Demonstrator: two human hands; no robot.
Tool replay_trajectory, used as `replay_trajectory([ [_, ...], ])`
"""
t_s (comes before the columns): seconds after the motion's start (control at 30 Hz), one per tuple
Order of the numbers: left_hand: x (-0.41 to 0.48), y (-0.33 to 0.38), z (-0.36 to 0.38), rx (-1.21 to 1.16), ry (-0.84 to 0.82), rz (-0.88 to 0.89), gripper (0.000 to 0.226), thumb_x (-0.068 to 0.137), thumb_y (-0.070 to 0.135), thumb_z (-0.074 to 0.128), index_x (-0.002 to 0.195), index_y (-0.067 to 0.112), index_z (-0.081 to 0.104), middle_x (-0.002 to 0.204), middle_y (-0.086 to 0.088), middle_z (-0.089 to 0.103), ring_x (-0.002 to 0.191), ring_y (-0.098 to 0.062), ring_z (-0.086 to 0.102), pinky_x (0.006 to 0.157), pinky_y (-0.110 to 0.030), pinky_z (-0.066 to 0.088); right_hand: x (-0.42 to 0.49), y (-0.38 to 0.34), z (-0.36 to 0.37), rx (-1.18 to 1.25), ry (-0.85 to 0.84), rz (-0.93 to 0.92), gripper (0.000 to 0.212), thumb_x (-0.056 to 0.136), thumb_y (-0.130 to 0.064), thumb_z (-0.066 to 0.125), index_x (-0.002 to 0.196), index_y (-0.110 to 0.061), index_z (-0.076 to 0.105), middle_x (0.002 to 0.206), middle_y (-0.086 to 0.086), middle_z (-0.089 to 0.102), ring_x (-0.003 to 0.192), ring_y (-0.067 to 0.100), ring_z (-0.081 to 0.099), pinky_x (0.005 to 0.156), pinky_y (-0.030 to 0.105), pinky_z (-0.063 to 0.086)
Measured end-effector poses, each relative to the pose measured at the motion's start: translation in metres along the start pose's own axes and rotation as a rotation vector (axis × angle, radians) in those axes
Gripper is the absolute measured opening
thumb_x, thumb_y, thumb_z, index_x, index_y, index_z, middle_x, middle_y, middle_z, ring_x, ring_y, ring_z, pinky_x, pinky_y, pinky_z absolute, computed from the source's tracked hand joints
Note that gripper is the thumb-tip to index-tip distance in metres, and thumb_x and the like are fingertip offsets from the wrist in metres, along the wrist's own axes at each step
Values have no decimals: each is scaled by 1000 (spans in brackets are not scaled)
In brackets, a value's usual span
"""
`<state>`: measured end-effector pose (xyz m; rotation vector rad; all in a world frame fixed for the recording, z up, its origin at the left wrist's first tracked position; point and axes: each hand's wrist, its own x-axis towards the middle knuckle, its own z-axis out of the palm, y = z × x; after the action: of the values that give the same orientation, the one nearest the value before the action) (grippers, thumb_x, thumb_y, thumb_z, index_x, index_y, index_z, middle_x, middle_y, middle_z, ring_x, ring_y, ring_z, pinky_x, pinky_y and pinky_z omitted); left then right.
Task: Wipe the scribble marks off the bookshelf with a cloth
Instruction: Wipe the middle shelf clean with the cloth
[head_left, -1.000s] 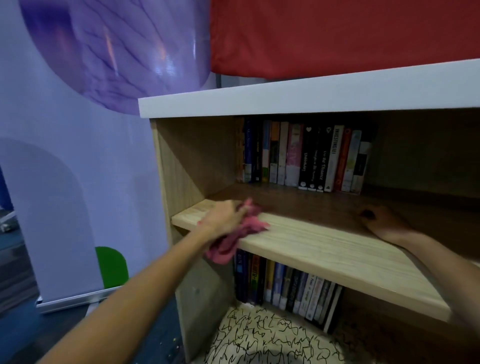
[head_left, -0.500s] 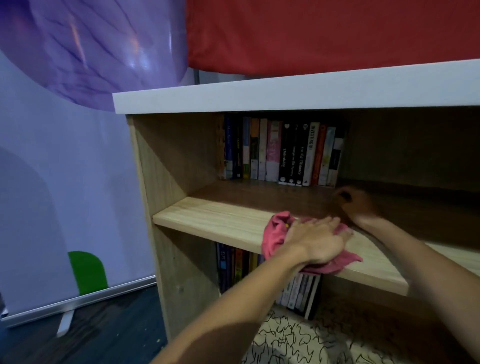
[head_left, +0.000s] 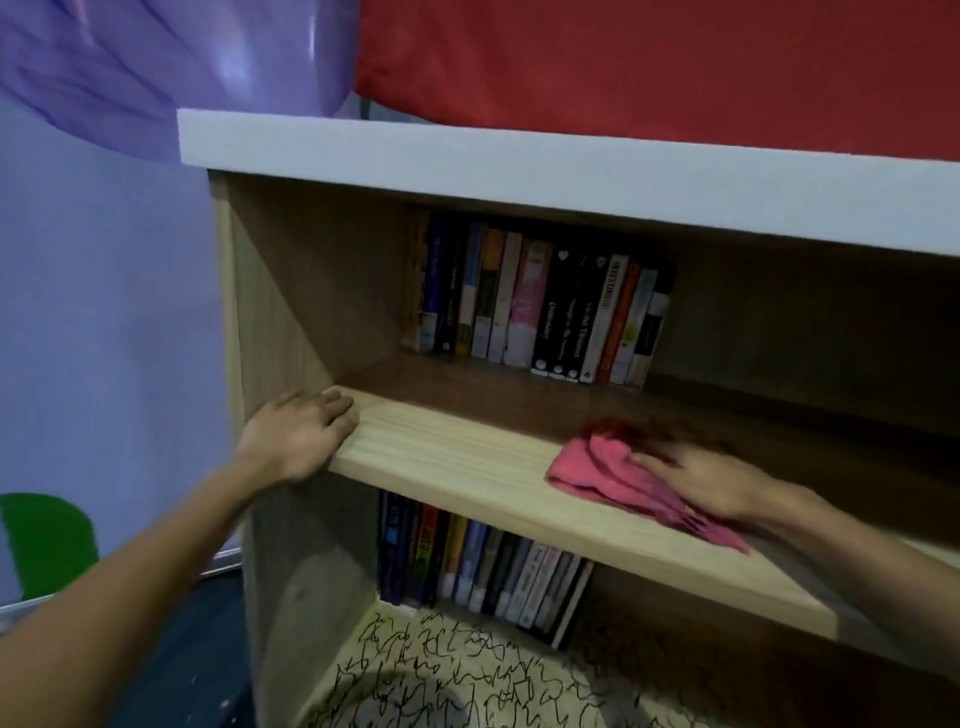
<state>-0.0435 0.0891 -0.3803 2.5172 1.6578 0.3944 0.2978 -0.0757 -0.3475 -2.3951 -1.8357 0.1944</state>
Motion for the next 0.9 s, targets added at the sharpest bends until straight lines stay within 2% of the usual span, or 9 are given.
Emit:
replay_trajectory([
  [0.07, 0, 3, 6, -3, 123, 45, 48, 104, 42, 24, 148, 26, 34, 156, 6, 26, 143, -14, 25, 111, -25, 16, 21, -10, 5, 41, 34, 33, 49, 104, -39, 20, 134, -17, 51, 139, 11, 51, 121, 25, 52, 102, 31, 36],
  [0.13, 4, -4, 9, -32, 188, 52, 48, 102, 47, 24, 144, 32, 40, 155, 10, 29, 140, -15, 31, 107, -25, 24, 42, -45, 17, 45, -1, -2, 55, 100, -51, 19, 119, -21, 61, 129, 7, 57, 113, 23, 54, 95, 29, 38],
  [0.27, 9, -13, 17, -52, 278, 114, 74, 80, 57, 6, 140, 38, 45, 152, 13, 34, 137, -13, 35, 100, -25, 33, 85, -96, 33, 118, -46, -245, 62, 98, -53, 31, 151, -22, 23, 157, -3, 21, 143, 15, 22, 109, 20, 15],
  [0.37, 10, -16, 23, -81, 342, 151, 92, 68, 62, -6, 137, 38, 49, 149, 13, 39, 136, -11, 38, 98, -25, 36, 136, -106, 30, 214, 13, -222, 50, 103, -38, 33, 148, -15, 33, 152, 7, 35, 140, 25, 32, 113, 27, 21],
  [0.43, 12, -18, 26, -93, 374, 158, 94, 65, 61, -7, 134, 38, 52, 147, 12, 42, 135, -10, 40, 95, -24, 38, 179, -116, 28, 208, 20, -166, 53, 104, -42, 25, 149, -15, 29, 150, 7, 35, 138, 25, 34, 108, 22, 25],
  [0.6, 14, -17, 27, -95, 450, 170, 92, 64, 58, -7, 130, 41, 56, 144, 16, 45, 133, -5, 41, 83, -21, 40, 239, -166, 34, 113, -37, -139, 67, 98, -60, 17, 153, -23, 12, 158, 4, 17, 143, 26, 24, 116, 31, 21],
  [0.73, 12, -15, 29, -131, 535, 178, 85, 70, 55, -1, 121, 37, 64, 134, 13, 56, 126, -8, 51, 73, -22, 40, 205, -177, 37, 254, -75, -394, 47, 105, -33, 31, 150, -20, 28, 152, 9, 34, 136, 25, 37, 107, 27, 29],
  [0.8, 11, -15, 31, -154, 600, 199, 67, 80, 48, 15, 102, 29, 75, 112, 8, 70, 106, -14, 66, 62, -21, 39, 190, -170, 40, 270, -31, -479, 44, 103, -15, 37, 147, -14, 35, 147, 11, 41, 134, 26, 41, 107, 26, 30],
  [0.9, 10, -16, 37, -171, 711, 220, 50, 84, 33, 32, 80, 19, 79, 83, 3, 75, 79, -18, 72, 54, -21, 42, 193, -165, 40, 157, 8, -536, 44, 102, -14, 38, 146, -11, 36, 149, 10, 38, 135, 23, 38, 110, 24, 25],
])
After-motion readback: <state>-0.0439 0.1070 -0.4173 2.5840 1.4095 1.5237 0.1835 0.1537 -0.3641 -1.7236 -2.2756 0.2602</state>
